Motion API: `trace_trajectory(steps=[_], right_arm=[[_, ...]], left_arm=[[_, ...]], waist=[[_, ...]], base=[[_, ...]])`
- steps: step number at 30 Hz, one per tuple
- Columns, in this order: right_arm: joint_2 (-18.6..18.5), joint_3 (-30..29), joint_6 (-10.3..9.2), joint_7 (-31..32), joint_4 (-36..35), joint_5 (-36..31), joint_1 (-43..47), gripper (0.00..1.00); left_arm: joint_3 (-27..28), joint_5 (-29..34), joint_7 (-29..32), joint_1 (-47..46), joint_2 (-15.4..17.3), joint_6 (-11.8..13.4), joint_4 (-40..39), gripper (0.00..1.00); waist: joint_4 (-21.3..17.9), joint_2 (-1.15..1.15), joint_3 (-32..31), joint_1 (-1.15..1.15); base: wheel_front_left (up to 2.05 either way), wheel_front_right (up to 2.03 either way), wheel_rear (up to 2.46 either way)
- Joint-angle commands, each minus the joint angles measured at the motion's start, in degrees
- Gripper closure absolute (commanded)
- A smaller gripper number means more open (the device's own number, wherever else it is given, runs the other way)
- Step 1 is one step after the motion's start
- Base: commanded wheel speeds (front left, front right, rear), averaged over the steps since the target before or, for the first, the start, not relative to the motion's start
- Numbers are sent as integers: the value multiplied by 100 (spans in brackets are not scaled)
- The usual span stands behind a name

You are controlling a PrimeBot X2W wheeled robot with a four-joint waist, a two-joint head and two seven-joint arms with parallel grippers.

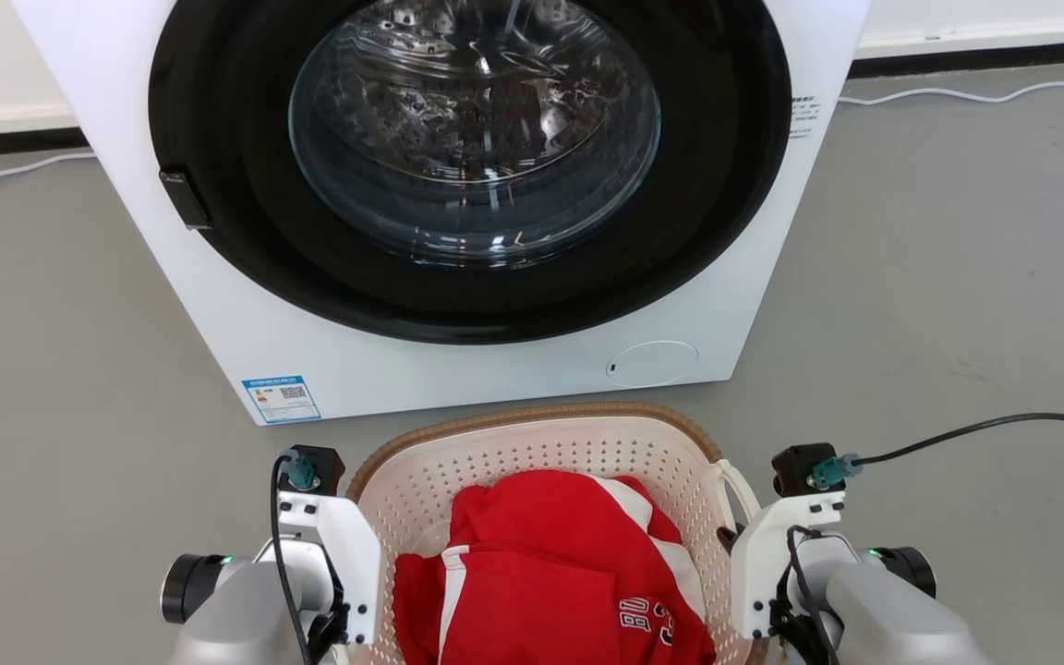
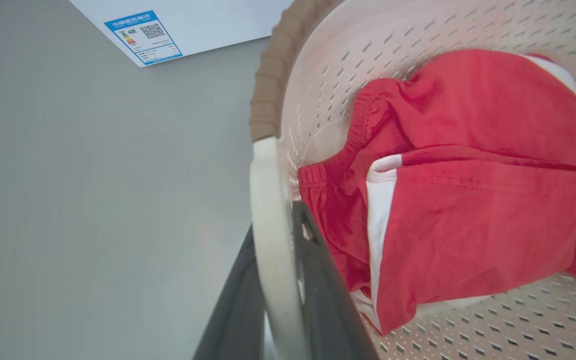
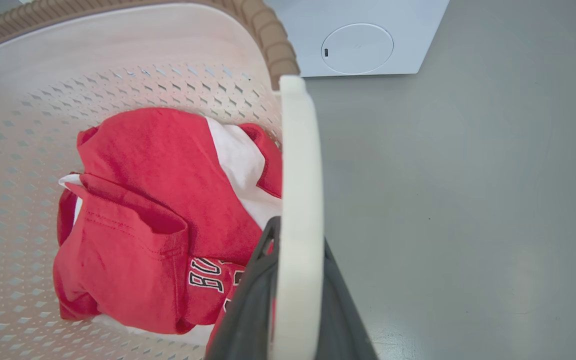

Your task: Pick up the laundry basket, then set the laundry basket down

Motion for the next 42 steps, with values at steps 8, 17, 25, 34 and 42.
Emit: trace_trajectory(steps=[8,17,25,34,42], right_arm=[[-2,247,43,-10,-112,250,76,100],[-2,398,43,-56,-83,428,5,100],[-2,539,43,-76,-65,580,-20,100],[-2,693,43,-122,-48,755,-77,100],[-2,801,43,-348,-109,838,-313,100]], left_arm=[[26,-14,29,-3,319,-32,-28,100],[8,-66,45,-41,300,-31,-28,100],[-19,-110,91,-43,269,-31,-28,100],[-65,-143,96,-78,239,-33,-28,100],[-62,-170,7,-270,249,50,-28,100]], waist=[[-86,0,-97,0],[-101,0,-111,0],[-68,0,-138,0],[-38,0,-95,0],[-13,0,272,0]], base=[[0,0,0],[0,0,0],[0,0,0],[0,0,0],[0,0,0]])
